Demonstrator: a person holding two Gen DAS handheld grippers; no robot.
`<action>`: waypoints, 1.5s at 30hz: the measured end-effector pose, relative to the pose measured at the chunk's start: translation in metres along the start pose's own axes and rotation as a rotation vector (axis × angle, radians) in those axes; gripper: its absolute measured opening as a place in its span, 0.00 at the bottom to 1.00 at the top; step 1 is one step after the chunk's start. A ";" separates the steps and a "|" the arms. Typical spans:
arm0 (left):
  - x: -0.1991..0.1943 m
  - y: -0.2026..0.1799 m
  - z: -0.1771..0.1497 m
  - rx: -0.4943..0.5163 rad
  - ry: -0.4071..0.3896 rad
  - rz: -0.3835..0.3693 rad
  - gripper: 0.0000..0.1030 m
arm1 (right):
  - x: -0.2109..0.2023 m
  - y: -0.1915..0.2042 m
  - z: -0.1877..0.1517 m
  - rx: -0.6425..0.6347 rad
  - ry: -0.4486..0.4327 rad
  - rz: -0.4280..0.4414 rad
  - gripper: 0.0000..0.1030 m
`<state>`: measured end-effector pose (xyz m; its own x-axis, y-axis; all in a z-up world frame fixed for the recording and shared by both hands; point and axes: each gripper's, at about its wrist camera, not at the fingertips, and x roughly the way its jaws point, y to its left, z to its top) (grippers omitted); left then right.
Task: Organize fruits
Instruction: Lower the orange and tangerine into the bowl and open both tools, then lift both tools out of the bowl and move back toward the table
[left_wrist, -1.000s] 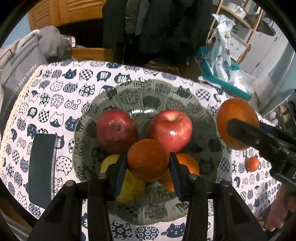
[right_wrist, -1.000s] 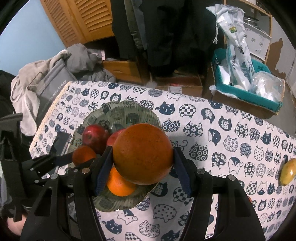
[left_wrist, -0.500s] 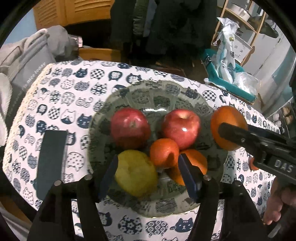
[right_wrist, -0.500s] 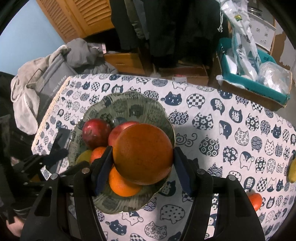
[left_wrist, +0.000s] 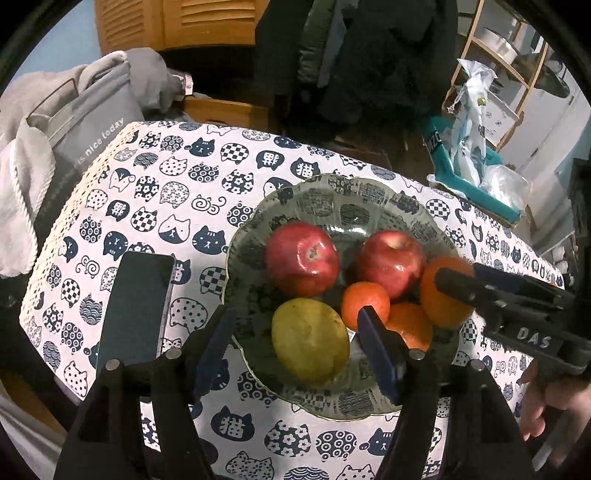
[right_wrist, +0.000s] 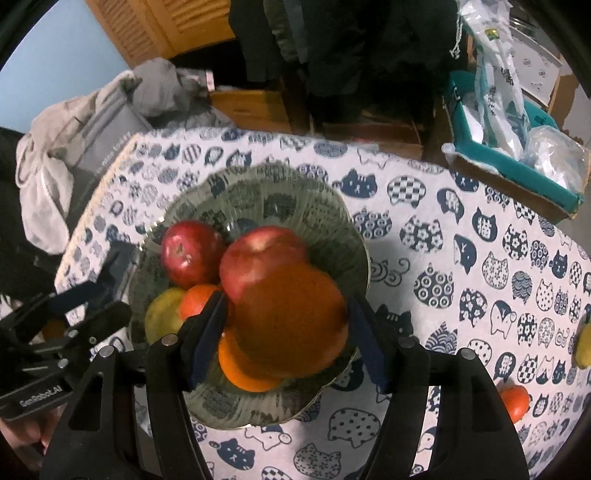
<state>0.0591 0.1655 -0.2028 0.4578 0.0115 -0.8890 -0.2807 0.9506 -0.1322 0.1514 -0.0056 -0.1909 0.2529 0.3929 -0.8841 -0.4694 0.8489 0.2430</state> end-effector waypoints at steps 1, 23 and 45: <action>-0.001 0.000 0.000 -0.001 -0.002 -0.001 0.69 | -0.004 0.000 0.001 0.003 -0.010 -0.003 0.69; -0.070 -0.029 0.007 0.065 -0.165 -0.008 0.77 | -0.109 0.016 0.005 -0.123 -0.246 -0.192 0.69; -0.125 -0.076 0.004 0.130 -0.289 -0.064 0.84 | -0.192 -0.029 -0.026 -0.062 -0.375 -0.280 0.74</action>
<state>0.0264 0.0929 -0.0799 0.6972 0.0202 -0.7166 -0.1418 0.9838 -0.1102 0.0944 -0.1145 -0.0389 0.6599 0.2621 -0.7042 -0.3862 0.9222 -0.0186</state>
